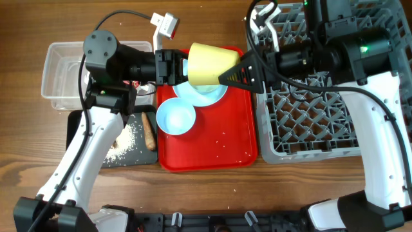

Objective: Sort waste into correct bins and load items into the dishwasher rack
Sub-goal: 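Hand the yellow cup from the left gripper to the right gripper, then place the yellow cup upside down in the rack with the right gripper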

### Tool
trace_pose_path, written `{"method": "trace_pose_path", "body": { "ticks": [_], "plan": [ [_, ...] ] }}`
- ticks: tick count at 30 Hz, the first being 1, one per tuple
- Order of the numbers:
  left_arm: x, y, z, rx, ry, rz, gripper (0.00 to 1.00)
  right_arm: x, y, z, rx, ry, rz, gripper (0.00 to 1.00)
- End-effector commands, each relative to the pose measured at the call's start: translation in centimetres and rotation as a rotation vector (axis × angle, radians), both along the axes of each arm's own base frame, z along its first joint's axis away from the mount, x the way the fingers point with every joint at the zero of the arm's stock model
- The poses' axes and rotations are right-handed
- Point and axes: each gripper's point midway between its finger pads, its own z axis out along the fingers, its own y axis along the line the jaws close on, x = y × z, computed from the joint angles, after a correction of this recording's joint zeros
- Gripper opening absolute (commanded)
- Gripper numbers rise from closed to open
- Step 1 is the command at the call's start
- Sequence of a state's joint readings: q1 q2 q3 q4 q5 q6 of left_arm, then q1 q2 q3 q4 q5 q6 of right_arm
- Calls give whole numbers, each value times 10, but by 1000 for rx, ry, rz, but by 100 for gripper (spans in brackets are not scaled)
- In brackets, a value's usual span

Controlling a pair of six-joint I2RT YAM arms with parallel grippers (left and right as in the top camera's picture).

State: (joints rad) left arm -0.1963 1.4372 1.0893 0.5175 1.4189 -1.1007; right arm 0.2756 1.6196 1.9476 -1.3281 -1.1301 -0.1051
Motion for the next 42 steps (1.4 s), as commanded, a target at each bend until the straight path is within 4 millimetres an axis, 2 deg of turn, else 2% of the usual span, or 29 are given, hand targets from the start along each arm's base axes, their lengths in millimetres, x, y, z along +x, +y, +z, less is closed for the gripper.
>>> {"method": "trace_pose_path", "body": {
  "ticks": [1, 6, 11, 17, 21, 23, 25, 27, 30, 35, 39, 42],
  "plan": [
    [-16, -1, 9, 0, -67, -61, 17, 17, -8, -15, -98, -27, -78, 56],
    [-14, 0, 9, -1, -67, -54, 19, 22, -11, -20, -130, -42, -102, 55],
    [11, 29, 8, 0, -63, 60, 21, 24, -11, -19, -133, -57, -105, 49],
    [44, 77, -3, 9, 6, 209, 21, 30, -15, -25, -172, -74, -133, 49],
    [50, 83, -18, 25, 17, 228, 19, 38, -20, -31, -223, -82, -179, 45],
    [49, 83, -32, 39, 63, 226, 18, 63, -57, -63, -467, -32, -417, 44],
    [48, 83, -39, 47, 77, 228, 18, 74, -89, -79, -622, 6, -591, 44],
    [48, 83, -47, 57, 100, 235, 18, 80, -134, -92, -812, 50, -818, 44],
    [47, 83, -54, 67, 122, 240, 18, 77, -173, -96, -969, 74, -1010, 44],
    [48, 83, -57, 74, 139, 255, 18, 73, -177, -107, -1015, 120, -1006, 44],
    [45, 80, -61, 78, 168, 244, 18, 69, -180, -130, -1097, 198, -960, 43],
    [42, 72, -64, 87, 158, 226, 18, 74, -178, -151, -1153, 250, -922, 43]
  ]
}}
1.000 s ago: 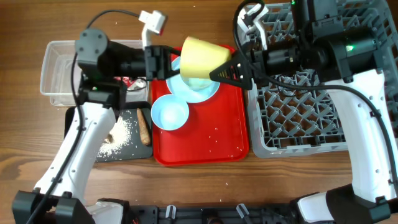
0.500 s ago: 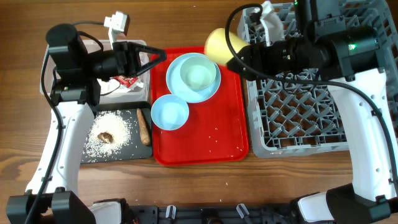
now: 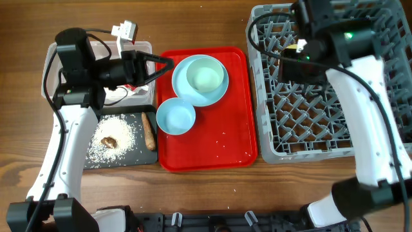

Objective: Sort waste into correct bins and load items into the dishwasher rack
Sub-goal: 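Place the yellow cup upside down in the rack with the right gripper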

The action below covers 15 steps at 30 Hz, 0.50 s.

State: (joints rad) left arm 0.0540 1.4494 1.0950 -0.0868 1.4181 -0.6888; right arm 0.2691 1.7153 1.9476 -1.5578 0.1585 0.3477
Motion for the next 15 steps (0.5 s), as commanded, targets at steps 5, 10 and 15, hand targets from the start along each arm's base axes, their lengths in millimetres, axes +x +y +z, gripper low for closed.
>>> {"method": "trace_pose_path", "body": {
  "ticks": [5, 10, 15],
  "plan": [
    [1, -20, -8, 43, -33, -3, 18, 9, -4, -39, -61, 139, -28, 44],
    [2, -26, -11, 58, -30, 3, 18, 8, -5, -62, -75, 188, -29, 45],
    [2, -26, -11, 58, -29, 3, 18, 5, -6, -83, -83, 221, -31, 45]
  ]
}}
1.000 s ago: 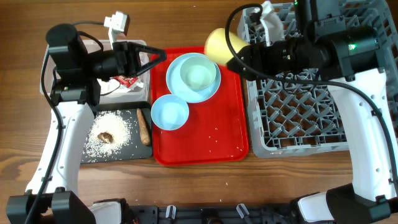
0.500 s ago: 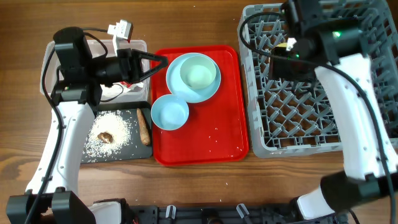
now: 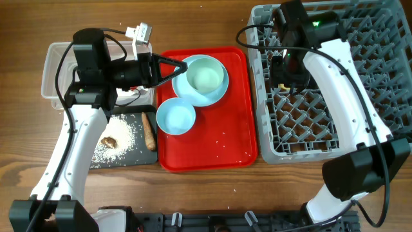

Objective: Sort waste into correct bins and load items into the dishwasher rack
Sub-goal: 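Place the yellow cup upside down in the rack with the right gripper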

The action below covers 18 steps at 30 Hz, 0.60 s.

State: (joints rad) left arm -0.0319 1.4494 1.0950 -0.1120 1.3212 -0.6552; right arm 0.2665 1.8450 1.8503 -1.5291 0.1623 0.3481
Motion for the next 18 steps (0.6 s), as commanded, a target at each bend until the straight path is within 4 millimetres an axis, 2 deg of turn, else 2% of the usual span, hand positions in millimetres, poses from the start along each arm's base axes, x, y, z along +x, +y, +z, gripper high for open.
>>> {"method": "trace_pose_path", "body": {
  "ticks": [1, 6, 14, 18],
  "plan": [
    [2, -1, -2, 10, -21, 4, 18, -2, -7, -21, -32, 37, -25, 45],
    [2, -1, -3, 11, -10, 6, 18, 1, -6, -38, -31, 33, -25, 48],
    [2, -1, -3, 12, -7, 6, 18, 4, -5, -40, -28, 23, -27, 49],
    [2, -1, -3, 12, -7, 6, 19, 4, -5, -41, -27, 21, -27, 67]
  ]
}}
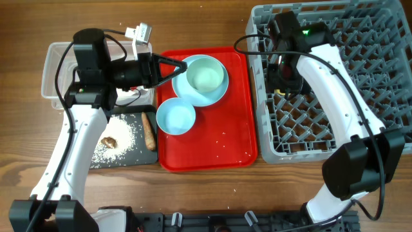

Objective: Sort waste into correct bins and load items into the dishwasher rack

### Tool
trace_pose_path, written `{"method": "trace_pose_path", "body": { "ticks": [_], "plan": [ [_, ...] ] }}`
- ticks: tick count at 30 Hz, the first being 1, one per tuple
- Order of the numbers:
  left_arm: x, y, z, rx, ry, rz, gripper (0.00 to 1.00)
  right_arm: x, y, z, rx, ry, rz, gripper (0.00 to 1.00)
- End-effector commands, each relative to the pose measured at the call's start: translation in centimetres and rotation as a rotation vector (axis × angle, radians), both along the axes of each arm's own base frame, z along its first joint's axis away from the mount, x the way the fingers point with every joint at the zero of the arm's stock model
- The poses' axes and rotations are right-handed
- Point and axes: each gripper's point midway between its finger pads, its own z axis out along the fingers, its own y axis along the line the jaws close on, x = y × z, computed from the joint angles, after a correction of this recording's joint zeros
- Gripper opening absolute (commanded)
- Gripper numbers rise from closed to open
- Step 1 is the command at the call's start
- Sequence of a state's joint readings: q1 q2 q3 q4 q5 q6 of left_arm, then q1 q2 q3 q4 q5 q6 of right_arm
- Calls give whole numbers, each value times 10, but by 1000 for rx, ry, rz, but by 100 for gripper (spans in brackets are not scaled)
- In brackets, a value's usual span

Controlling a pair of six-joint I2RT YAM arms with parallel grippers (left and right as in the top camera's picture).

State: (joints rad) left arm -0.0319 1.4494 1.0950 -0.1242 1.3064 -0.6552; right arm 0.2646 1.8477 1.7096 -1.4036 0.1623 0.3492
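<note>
A pale green bowl [206,77] sits in a light blue plate [183,87] at the back of the red tray [225,142], with a small blue bowl [176,118] in front of them. My left gripper [177,64] hovers at the plate's left rim, its fingers meeting in a point with nothing between them. My right gripper [282,80] points down into the back left of the grey dishwasher rack [322,129]; the wrist hides its fingers. No yellow cup shows clearly.
A black bin [129,151] left of the tray holds scattered rice, a brown scrap and a brown stick [149,131]. Behind it stands a clear plastic container [58,58]. The left arm lies over both. The rack fills the right side.
The right arm has shifted slightly back and left over the rack's back left corner. The left arm and the dishes on the tray have not moved.
A yellow cup hung over the plate, the right gripper shut on it and the left gripper at its other side. Then the cup was gone from the tray, the right arm over the rack, the left gripper drawn back left. Since then the left gripper has returned to the plate's rim.
</note>
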Motion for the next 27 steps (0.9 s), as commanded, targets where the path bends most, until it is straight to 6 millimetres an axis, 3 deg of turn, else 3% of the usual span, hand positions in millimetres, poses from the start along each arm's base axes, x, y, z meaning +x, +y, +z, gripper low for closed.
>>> {"method": "trace_pose_path", "body": {
  "ticks": [1, 5, 10, 14, 16, 18, 21, 27],
  "plan": [
    [1, -1, -1, 4, -19, -7, 19, 2, -5, -5, -23, 4, -24, 70],
    [0, -1, -1, 4, -19, -7, 19, -1, -6, -5, -26, 15, -22, 93],
    [2, -1, -3, 11, -10, 4, 18, 2, -4, -5, -17, 5, -10, 100],
    [20, 13, -40, 148, 101, 176, 18, 9, 45, 14, 257, -7, 215, 100],
    [32, 34, -76, 302, 204, 347, 19, 14, 68, 37, 384, -50, 275, 100],
    [37, 59, -108, 474, 285, 503, 22, 16, 81, 47, 453, -69, 289, 100],
    [30, 70, -131, 629, 329, 581, 26, 16, 82, 45, 459, -67, 288, 100],
    [35, 46, -148, 815, 220, 624, 50, 18, 80, 42, 445, -72, 284, 100]
  ]
}}
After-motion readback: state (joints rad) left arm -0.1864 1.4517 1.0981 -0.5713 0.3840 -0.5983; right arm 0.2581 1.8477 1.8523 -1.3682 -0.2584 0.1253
